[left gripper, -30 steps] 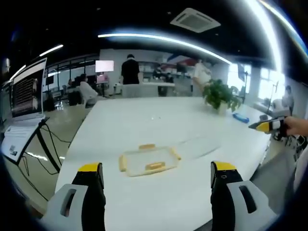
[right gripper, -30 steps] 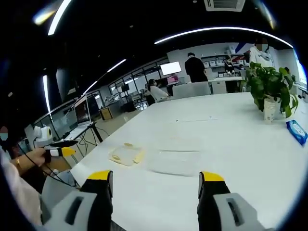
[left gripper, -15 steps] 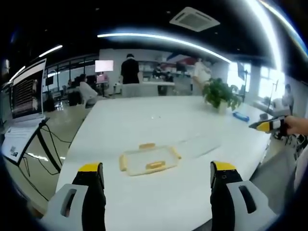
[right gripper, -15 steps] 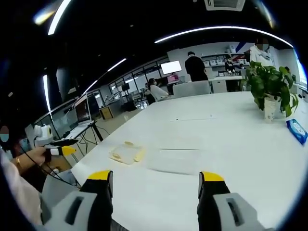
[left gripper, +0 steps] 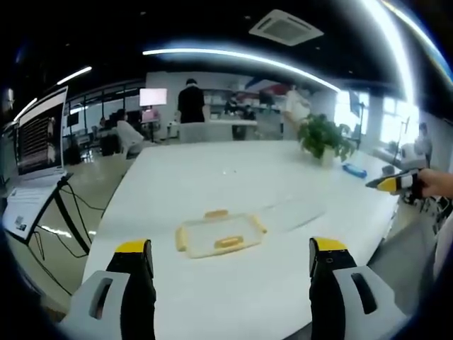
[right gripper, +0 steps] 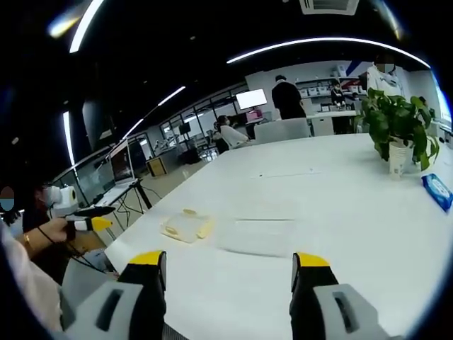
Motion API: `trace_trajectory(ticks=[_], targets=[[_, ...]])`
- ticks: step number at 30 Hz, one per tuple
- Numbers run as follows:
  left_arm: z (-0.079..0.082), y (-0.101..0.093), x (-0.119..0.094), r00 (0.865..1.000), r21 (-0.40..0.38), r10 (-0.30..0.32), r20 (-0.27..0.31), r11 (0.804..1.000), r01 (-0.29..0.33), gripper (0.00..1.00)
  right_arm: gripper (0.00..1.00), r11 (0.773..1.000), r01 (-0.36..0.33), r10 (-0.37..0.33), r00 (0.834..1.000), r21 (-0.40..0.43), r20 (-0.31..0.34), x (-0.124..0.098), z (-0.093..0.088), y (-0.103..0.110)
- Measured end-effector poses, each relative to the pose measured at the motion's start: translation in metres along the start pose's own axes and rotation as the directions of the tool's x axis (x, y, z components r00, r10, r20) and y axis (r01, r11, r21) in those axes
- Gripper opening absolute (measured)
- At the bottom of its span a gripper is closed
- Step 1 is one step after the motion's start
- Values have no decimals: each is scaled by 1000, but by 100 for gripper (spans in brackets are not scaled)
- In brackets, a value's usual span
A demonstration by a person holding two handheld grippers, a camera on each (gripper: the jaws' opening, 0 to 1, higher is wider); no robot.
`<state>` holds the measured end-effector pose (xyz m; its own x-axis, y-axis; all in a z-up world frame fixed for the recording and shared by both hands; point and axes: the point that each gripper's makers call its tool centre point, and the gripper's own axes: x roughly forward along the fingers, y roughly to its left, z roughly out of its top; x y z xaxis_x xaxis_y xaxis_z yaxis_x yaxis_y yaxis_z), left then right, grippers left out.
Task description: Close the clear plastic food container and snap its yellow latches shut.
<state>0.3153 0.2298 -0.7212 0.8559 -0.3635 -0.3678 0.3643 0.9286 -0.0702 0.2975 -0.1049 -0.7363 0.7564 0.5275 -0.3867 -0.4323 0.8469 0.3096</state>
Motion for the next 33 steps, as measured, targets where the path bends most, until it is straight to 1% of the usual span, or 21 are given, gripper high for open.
trace_trajectory(ticks=[15,19,23,28,33], targets=[[-4,1,2,1000,6,-1,-14,1000,1,90,72,1000,4,-4,1000,-7,-17,1,-2,-2],[-9,1,2,1000,9,-3,-28,1000,3,90,72,1000,5,-5,1000,-6,-21,1,-3,-2],[-10,0,2,1000,5,-4,-30,1000,4,90,72,1000,4,-4,1000,-8,-24,2,-3,-2],[-10,1,5,999,11,-8,-35,1000,8,90,72,999,-3,1,999,-32,-43,3,-2,-4],[-11,4,5,999,18,-5,-43,1000,6,90,72,999,1,-3,999,-47,-48,3,1,-9]])
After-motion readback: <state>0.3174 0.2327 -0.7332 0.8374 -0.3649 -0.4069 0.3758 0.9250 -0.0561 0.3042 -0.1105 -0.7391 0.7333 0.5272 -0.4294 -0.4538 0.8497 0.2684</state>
